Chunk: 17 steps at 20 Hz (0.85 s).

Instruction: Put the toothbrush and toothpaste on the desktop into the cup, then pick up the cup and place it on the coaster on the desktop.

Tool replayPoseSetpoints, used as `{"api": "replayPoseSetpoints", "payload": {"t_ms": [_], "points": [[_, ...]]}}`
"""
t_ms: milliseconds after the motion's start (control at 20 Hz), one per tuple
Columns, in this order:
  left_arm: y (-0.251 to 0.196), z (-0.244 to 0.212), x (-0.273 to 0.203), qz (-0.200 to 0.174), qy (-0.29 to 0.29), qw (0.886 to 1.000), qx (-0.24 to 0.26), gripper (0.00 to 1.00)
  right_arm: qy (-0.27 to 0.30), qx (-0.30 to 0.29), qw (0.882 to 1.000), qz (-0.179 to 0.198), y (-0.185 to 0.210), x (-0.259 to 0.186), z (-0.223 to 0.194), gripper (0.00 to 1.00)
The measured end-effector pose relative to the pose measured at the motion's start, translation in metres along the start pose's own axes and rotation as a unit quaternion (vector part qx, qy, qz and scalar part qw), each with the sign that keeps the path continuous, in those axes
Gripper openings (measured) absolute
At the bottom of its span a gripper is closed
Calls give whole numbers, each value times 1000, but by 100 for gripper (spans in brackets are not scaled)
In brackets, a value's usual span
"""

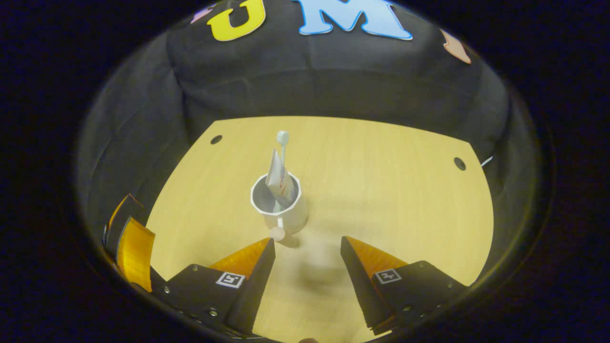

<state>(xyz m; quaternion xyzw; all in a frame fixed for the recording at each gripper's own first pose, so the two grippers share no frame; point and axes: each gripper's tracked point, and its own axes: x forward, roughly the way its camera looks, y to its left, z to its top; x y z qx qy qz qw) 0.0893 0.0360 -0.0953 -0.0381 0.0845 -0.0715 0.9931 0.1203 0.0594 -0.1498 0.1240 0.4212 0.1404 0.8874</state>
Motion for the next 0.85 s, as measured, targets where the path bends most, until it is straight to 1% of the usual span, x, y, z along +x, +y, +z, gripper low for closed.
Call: {"api": "replayPoseSetpoints", "payload": {"t_ms": [100,200,250,300,350,450,500,550,650,700,750,800,850], "points": [[-8,2,1,-3,-1,1000,10,92,-57,7,998,-14,-8,-23,12,83],[-14,7,0,-7,-7,1000,19,99,-112,4,993,-28,-13,-46,25,83],[-17,8,-1,-8,-9,1000,22,95,-142,-3,989,-35,-14,-54,32,83],[-20,9,-2,-8,-11,1000,25,99,-170,-12,984,-44,-16,-64,37,83],[-21,11,-3,-7,-14,999,27,92,-196,-25,979,-54,-18,-74,41,83],[-24,19,-6,-8,-25,999,30,99,-250,-53,964,-76,-16,-92,48,83],[-25,24,-8,-7,-32,999,31,95,-276,-66,955,-86,-15,-100,51,83],[-27,26,-10,-7,-38,999,33,95,-299,-81,946,-96,-13,-109,54,83],[-29,31,-13,-6,-46,998,36,95,-328,-109,931,-119,-14,-122,53,83],[-28,33,-15,-3,-50,998,38,95,-343,-117,924,-125,-13,-128,55,83],[-27,36,-17,0,-54,998,39,95,-359,-119,917,-128,-12,-130,60,83],[-28,38,-19,1,-58,998,40,92,-374,-116,910,-133,-13,-131,62,83],[-29,40,-20,1,-62,997,39,95,-389,-112,904,-136,-15,-134,64,81]]}}
